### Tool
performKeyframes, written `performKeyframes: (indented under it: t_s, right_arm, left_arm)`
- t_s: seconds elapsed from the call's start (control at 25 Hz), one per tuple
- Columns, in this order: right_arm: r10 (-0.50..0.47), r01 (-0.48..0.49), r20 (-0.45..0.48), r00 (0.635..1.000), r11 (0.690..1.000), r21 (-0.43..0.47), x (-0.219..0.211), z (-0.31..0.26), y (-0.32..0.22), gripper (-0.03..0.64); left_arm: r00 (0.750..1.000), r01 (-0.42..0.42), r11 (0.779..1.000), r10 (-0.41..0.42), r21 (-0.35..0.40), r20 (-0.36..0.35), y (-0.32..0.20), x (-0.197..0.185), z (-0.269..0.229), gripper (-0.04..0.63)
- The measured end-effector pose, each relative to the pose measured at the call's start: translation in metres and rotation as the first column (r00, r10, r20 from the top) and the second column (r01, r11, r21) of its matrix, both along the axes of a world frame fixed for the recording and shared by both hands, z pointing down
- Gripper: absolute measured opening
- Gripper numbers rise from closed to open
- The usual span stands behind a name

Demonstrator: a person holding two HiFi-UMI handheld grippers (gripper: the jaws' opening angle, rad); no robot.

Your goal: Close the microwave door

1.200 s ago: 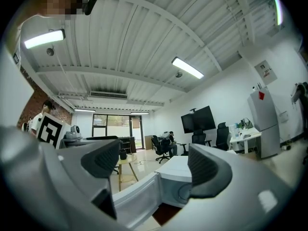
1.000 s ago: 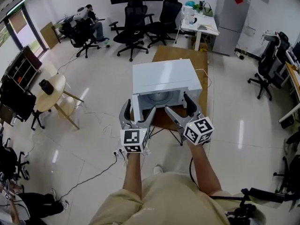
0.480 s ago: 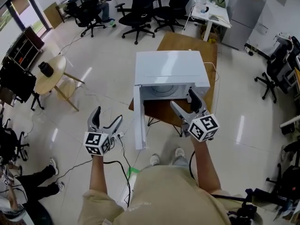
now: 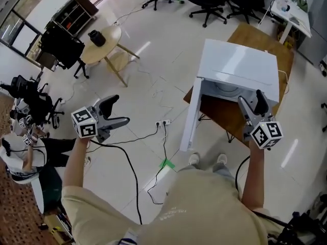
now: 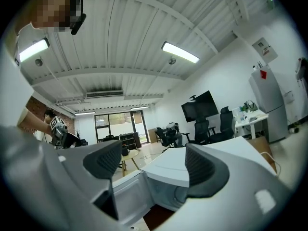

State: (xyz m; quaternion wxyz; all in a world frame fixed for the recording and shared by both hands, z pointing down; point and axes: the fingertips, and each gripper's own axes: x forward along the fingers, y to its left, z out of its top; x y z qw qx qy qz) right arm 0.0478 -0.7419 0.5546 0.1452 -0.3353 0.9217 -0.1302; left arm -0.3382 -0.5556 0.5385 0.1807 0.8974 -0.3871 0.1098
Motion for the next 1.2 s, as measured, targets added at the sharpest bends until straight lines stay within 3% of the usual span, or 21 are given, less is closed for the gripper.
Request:
performKeyframes:
  t_s: [0.08, 0.16, 0.24, 0.36, 0.44, 0.56, 0.84, 1.08, 1.2]
  right_arm:
    - [-0.013, 0.013, -0.003, 1.000, 1.000, 0.003, -0.020, -0.003, -0.002, 0.400]
    - [-0.022, 0.022, 0.002, 1.000, 1.000, 0.010, -0.031, -0.014, -0.003, 0.400]
    - [-0.036, 0.036, 0.012, 0.999, 0.999, 0.020, -0.039, -0.026, -0.003, 0.394]
    - [-0.050, 0.050, 0.007, 0.999, 0.998, 0.046, -0.043, -0.033, -0.002, 0.367]
    - [-0.039, 0.040, -0.024, 0.999, 0.998, 0.054, -0.040, -0.028, -0.004, 0.367]
    - [-0.018, 0.020, -0.052, 0.999, 0.999, 0.041, -0.031, -0.018, -0.008, 0.367]
    - [0.038, -0.037, -0.051, 0.998, 0.999, 0.026, -0.006, -0.022, -0.014, 0.367]
    - [0.079, -0.079, -0.043, 0.996, 0.997, 0.016, 0.016, -0.021, -0.020, 0.367]
    - [0.085, -0.084, -0.042, 0.996, 0.996, 0.014, 0.022, -0.028, -0.018, 0.367]
  left_arm:
    - [0.995, 0.016, 0.985, -0.032, -0.173, -0.092, -0.001, -0.011, 0.015, 0.518]
    - [0.972, 0.003, 0.931, -0.089, -0.365, -0.219, -0.001, -0.003, 0.044, 0.518]
    - [0.941, -0.042, 0.888, -0.119, -0.458, -0.317, -0.003, 0.022, 0.081, 0.512]
    - [0.922, -0.099, 0.879, -0.096, -0.467, -0.375, -0.007, 0.068, 0.136, 0.350]
    - [0.911, -0.123, 0.853, -0.106, -0.507, -0.400, -0.006, 0.094, 0.171, 0.340]
    - [0.898, -0.172, 0.838, -0.083, -0.517, -0.432, -0.014, 0.130, 0.188, 0.275]
    - [0.916, -0.108, 0.828, -0.133, -0.550, -0.379, -0.031, 0.143, 0.204, 0.075]
    - [0.915, -0.121, 0.804, -0.136, -0.582, -0.379, -0.039, 0.171, 0.206, 0.072]
    - [0.891, -0.092, 0.773, -0.217, -0.628, -0.398, -0.042, 0.189, 0.201, 0.072]
